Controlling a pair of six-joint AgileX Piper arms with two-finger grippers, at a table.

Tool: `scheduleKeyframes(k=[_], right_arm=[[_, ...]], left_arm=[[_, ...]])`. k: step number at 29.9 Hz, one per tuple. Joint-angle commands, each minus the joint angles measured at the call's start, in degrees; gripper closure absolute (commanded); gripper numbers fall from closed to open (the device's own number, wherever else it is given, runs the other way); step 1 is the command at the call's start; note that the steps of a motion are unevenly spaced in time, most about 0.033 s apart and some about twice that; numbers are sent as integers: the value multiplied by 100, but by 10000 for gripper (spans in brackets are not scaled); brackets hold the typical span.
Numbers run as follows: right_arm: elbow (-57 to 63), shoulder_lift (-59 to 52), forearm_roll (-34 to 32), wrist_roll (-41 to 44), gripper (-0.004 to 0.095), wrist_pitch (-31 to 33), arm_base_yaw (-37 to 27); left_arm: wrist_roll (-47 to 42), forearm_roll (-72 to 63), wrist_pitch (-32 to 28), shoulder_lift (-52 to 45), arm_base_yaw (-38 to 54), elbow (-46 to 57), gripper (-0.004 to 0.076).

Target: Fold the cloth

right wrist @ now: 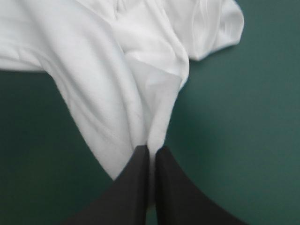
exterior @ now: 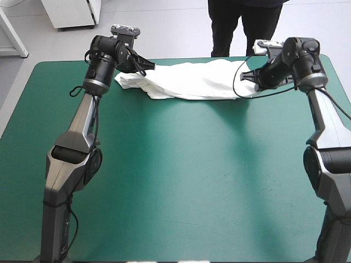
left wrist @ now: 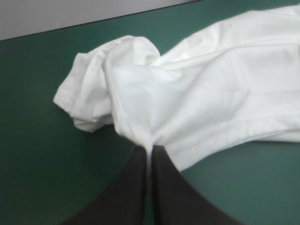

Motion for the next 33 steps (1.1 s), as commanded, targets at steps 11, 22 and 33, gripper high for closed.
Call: scheduleKeyframes(k=[11,22,33], right_arm=[[2796,-2134,276,-67,904,1,-155],[5586,-3984,291,-173,904,-211,8],[7163,-5620,134,89,904,5,369]], left_arm=[[-335,56,-404,-3325,-383,5143,746],[-428,-690,-707,-5348,-383,8577,746],[-639,-1080,-16,-7132,-838,10308,746]])
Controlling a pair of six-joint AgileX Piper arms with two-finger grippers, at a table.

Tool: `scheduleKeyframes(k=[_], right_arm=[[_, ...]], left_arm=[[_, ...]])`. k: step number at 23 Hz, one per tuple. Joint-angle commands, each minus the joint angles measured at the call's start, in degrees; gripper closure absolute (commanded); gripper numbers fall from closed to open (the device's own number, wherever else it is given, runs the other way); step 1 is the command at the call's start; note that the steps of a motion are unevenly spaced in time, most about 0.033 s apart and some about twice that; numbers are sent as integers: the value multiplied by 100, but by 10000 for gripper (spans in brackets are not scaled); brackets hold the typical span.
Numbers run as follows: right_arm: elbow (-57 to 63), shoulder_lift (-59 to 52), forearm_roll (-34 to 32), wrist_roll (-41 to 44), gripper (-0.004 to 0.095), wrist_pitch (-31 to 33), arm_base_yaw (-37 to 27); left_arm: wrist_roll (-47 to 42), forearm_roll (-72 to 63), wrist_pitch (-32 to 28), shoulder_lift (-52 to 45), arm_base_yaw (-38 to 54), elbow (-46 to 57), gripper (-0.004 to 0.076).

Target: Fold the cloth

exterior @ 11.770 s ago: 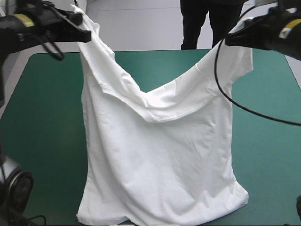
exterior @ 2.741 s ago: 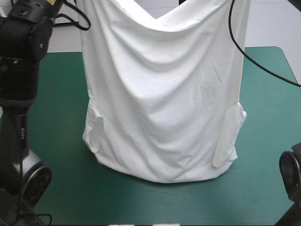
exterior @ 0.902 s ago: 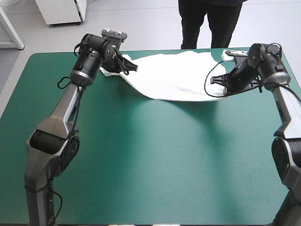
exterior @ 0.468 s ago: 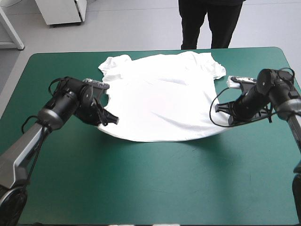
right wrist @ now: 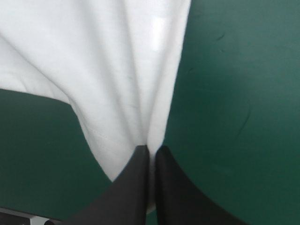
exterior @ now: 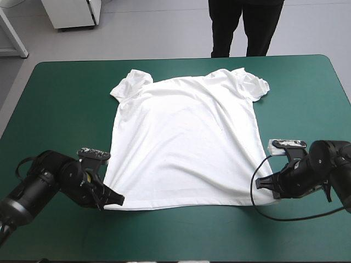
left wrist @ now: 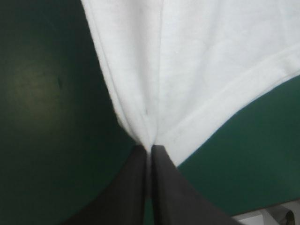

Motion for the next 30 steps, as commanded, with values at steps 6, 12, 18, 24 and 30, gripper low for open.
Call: scheduleKeyframes(k=[6,12,18,24,30], right_arm=[[695,-1097,366,295,904,174,17],[1263,-1748,509,526,904,174,17],[1312,-1732,394,519,904,174,17],[1233,-1742,631,603,904,178,64],[1201,-1742,351,613,659,178,63]], left_arm=[[-366,-506,394,-638,-656,692,746],[-627,-753,146,-638,-1049,1167,746],[-627,-147,36,-638,-1049,1177,745],[-524,37,464,-638,-1049,1180,746],[-524,348,-145,-638,-1037,789,605]])
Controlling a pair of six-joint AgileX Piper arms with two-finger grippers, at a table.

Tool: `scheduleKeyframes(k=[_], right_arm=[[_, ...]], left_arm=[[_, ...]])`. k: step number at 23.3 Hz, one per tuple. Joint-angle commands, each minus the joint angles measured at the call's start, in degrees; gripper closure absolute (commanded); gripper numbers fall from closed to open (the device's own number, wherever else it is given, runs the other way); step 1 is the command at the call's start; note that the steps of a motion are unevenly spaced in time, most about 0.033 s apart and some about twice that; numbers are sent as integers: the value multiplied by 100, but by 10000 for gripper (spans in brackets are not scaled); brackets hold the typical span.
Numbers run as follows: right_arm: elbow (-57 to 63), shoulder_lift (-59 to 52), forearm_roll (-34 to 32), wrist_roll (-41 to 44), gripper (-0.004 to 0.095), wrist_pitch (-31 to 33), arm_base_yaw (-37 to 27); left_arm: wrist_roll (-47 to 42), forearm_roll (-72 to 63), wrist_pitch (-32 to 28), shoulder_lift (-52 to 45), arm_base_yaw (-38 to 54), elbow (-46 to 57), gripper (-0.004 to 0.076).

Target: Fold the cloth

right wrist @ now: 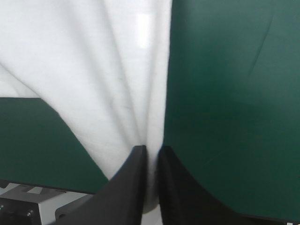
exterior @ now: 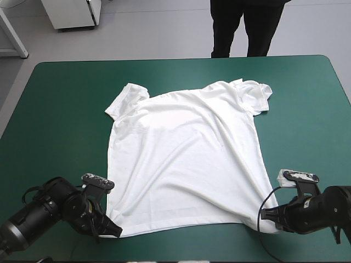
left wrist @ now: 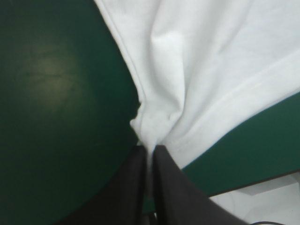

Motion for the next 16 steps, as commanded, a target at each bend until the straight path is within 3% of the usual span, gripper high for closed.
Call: scheduleKeyframes(k=[1,3,5,12,16], right_arm=[[-266,-26,258,-24,537,152,9],[-431,-26,382,-24,388,152,9],[-745,-16,360,-11,367,152,9],[-1446,176,-470,-25,367,142,9],[-1922,872,-751,-156,367,-63,9]], left_arm=[[32,31,31,-67,-19,-513,535],[41,31,409,-67,-19,-778,399],[41,31,524,-67,-19,-1014,314],[-229,1106,472,150,-8,-1479,304],[-260,1421,282,1085,249,-1903,307]])
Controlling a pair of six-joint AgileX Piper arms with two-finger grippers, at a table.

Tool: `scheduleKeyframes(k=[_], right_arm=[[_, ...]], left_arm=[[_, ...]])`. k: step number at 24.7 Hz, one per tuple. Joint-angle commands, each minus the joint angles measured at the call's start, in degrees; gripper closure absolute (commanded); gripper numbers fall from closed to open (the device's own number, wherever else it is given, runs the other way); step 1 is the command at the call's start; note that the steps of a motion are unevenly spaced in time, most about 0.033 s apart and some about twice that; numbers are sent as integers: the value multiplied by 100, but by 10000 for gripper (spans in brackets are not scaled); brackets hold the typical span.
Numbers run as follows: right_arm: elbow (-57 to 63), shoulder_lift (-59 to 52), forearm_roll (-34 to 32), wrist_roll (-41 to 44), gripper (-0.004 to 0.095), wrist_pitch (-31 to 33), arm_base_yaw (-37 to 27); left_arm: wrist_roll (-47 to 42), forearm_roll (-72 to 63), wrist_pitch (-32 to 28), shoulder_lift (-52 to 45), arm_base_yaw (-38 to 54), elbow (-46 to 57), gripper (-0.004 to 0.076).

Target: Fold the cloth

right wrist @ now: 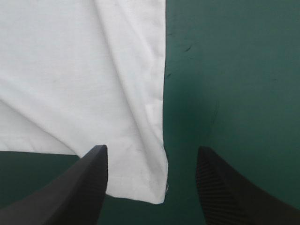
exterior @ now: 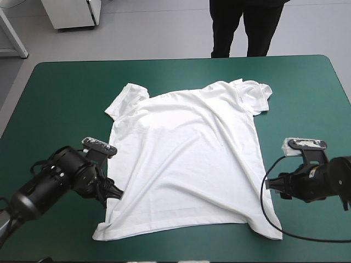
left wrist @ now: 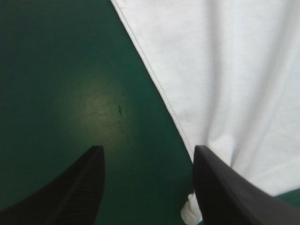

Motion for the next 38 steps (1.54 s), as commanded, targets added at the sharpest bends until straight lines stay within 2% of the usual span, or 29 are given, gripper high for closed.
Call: scheduleKeyframes(k=[1,4,7,12,15,20,32,33,35,36,38], right_arm=[[-474,419,-117,-116,367,-209,9],[-1022,1066,-117,-262,367,-325,9],[-1408,1500,-94,-262,368,-468,9],[-1698,1899,-82,-262,419,-541,9],[-1698,1969,-82,-262,426,-554,9],[-1698,1969,-116,-289,426,-554,-2],[-1698,1969,-116,-289,426,-518,-2],[-1698,1969,-116,-289,426,-530,-2],[-1698,1969,-116,-289,426,-530,-2],[-1698,1969,-116,-289,426,-530,-2],[-1698,1969,-131,-289,426,-530,-2]], left_arm=[[-21,50,-13,526,316,-490,307],[494,-588,-434,1407,1265,-1354,307],[703,-876,-469,2228,1934,-2170,307],[703,-904,-432,3330,2076,-3174,307],[677,-904,-336,3892,2076,-3679,344],[677,-904,-215,4323,2076,-3946,367],[615,-1075,-215,4686,2366,-3946,371],[624,-1154,-205,4745,2407,-3946,381],[624,-1313,-203,4818,2446,-3946,455],[624,-1351,-193,4862,2456,-3946,504],[657,-1435,-180,4927,2456,-3946,651]])
